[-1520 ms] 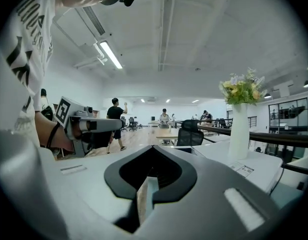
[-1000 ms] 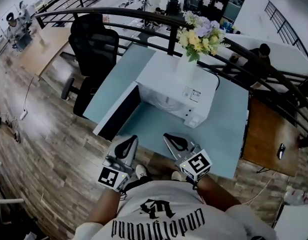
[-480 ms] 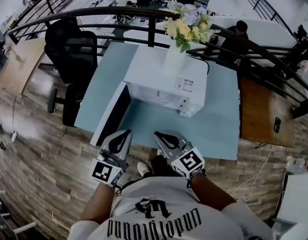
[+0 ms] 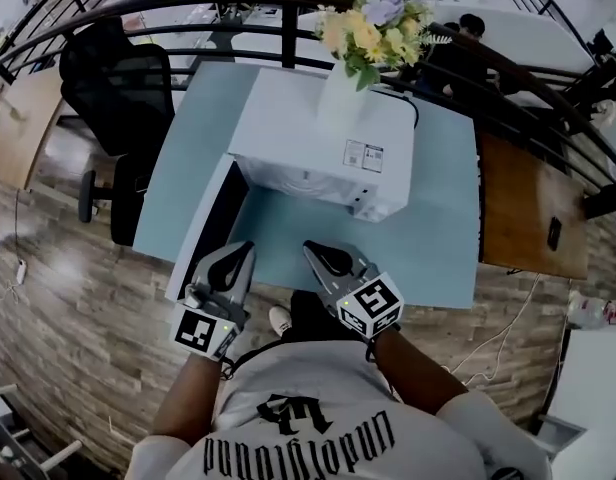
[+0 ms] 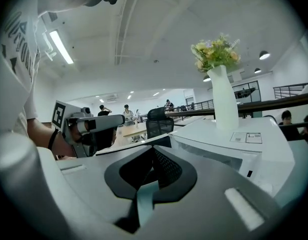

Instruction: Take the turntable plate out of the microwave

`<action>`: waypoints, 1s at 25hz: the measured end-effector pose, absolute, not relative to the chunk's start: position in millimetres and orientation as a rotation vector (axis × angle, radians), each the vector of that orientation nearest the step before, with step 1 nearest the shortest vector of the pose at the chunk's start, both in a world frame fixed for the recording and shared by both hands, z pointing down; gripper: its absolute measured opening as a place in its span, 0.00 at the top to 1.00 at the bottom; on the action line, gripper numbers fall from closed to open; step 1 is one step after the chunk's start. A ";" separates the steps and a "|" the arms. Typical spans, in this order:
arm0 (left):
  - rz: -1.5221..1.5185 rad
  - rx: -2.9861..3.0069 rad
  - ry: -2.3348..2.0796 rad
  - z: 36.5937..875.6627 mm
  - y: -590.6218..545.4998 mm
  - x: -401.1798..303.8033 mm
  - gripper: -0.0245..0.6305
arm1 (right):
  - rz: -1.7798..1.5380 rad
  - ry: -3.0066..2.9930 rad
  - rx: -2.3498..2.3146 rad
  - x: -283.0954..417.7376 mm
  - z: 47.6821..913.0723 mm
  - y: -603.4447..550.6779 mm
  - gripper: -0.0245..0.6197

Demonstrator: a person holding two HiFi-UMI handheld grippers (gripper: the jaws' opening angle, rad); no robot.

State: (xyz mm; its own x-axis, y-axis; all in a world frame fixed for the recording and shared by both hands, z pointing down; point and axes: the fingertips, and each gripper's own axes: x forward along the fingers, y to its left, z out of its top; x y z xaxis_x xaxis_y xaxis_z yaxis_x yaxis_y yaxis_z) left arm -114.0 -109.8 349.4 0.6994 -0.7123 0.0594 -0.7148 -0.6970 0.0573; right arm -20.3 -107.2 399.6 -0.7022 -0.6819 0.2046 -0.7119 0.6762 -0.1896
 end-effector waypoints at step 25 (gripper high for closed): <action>0.103 2.723 -1.166 458.3 -223.8 -90.4 0.89 | 1.239 -2.529 1.089 -21.2 587.2 -217.2 0.79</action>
State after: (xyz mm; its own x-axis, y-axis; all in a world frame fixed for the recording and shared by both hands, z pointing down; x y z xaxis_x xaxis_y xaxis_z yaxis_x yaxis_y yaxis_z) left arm -90.4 -223.8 458.3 0.6906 -0.7109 0.1329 -0.7232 -0.6773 0.1350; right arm -21.2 -217.2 587.2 -0.7333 -0.5521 0.3967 -0.6519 0.4054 -0.6408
